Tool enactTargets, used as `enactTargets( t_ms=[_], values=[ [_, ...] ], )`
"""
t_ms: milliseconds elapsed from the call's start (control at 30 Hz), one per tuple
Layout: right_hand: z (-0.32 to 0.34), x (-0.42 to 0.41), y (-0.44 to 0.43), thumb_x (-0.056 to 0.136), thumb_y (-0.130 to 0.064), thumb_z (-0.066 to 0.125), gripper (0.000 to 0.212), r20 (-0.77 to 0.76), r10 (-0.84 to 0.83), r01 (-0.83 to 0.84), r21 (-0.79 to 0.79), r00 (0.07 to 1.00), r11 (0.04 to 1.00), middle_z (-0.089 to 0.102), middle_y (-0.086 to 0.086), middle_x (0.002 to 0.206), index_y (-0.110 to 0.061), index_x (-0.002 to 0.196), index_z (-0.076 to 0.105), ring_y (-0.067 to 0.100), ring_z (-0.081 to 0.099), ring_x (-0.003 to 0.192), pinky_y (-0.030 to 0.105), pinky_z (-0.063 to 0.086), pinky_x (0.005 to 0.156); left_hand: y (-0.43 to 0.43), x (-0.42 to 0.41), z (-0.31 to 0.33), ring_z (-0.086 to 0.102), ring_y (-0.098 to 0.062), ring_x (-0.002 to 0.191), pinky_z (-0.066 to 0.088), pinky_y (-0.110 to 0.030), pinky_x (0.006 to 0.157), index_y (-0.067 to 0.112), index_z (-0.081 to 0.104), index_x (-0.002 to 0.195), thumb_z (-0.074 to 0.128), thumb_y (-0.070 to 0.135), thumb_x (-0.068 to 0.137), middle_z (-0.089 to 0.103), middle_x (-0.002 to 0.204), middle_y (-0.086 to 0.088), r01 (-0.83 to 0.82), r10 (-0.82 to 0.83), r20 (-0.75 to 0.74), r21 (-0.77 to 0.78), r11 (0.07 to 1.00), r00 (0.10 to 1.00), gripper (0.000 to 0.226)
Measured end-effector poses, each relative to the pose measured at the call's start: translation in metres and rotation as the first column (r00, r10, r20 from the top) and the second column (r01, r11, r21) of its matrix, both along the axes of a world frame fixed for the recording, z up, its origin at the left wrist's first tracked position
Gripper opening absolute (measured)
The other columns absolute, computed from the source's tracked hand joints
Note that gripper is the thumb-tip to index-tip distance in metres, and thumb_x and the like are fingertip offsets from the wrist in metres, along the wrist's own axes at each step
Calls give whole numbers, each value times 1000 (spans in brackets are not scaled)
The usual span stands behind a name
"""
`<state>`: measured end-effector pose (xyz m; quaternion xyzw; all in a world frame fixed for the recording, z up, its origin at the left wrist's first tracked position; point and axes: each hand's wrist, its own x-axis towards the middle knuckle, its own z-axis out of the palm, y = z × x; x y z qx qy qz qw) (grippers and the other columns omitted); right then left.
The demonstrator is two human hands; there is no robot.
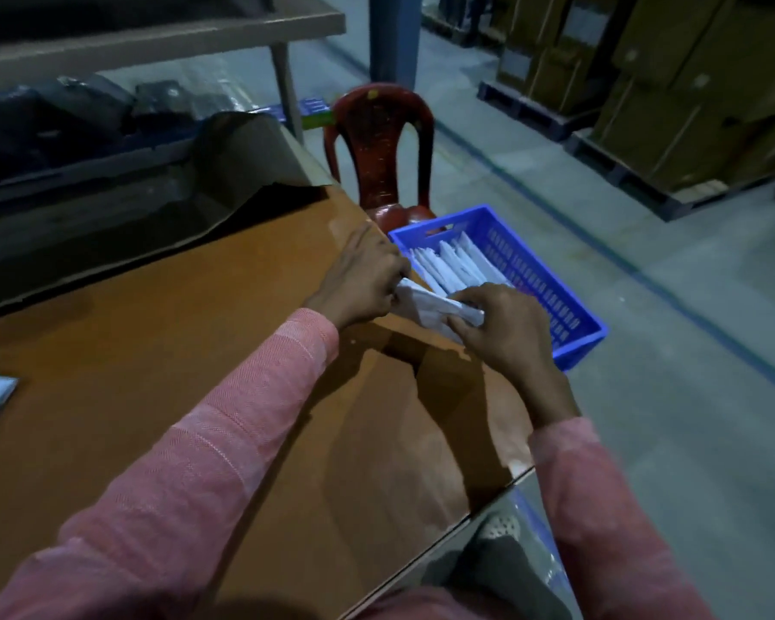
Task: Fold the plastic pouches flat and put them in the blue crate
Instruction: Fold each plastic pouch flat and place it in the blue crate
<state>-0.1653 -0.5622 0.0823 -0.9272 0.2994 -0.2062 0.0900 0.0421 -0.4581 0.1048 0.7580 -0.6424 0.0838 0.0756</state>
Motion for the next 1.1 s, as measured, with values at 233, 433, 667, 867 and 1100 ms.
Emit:
enactTargets(
  t_ms=[233,433,667,867,1100],
  values=[
    [-24,-30,-82,83,-46,71,22,-59,-111,113,32,992,993,71,-4,89,-34,101,75,24,67,92,32,48,64,-115,-31,-27,60,-28,106,3,-52,125,22,76,91,79,9,65,65,90,1,148,-148,8,-123,981,989,29],
    [-56,-32,-176,84,-42,65,24,-78,-129,142,195,989,971,72,1,89,-27,99,76,29,68,86,36,53,65,-212,-46,-56,58,-28,109,7,-60,126,24,77,94,79,7,67,64,91,2,103,-101,35,-89,991,994,32],
    [-112,-27,-267,83,-35,60,25,-130,-230,257,254,964,932,70,9,75,-12,79,69,36,66,75,37,49,57,-286,-73,-126,50,-33,123,33,-47,114,15,61,132,73,16,75,57,131,-11,-405,315,-348,-225,886,883,58],
    [-134,-10,-330,81,-33,62,27,-174,-280,322,305,944,896,70,16,76,-8,75,68,42,65,73,40,49,61,-321,-97,-195,61,-21,96,48,-31,83,16,71,108,66,9,86,68,100,-1,-704,467,-837,147,694,285,23],
    [-151,51,-380,88,-20,60,19,-254,-278,344,268,926,900,70,21,84,-6,82,70,44,67,78,42,51,63,-406,-99,-245,62,-19,50,52,-25,48,14,55,87,51,17,103,63,74,-9,-445,76,-568,714,540,-820,16]
  ],
)
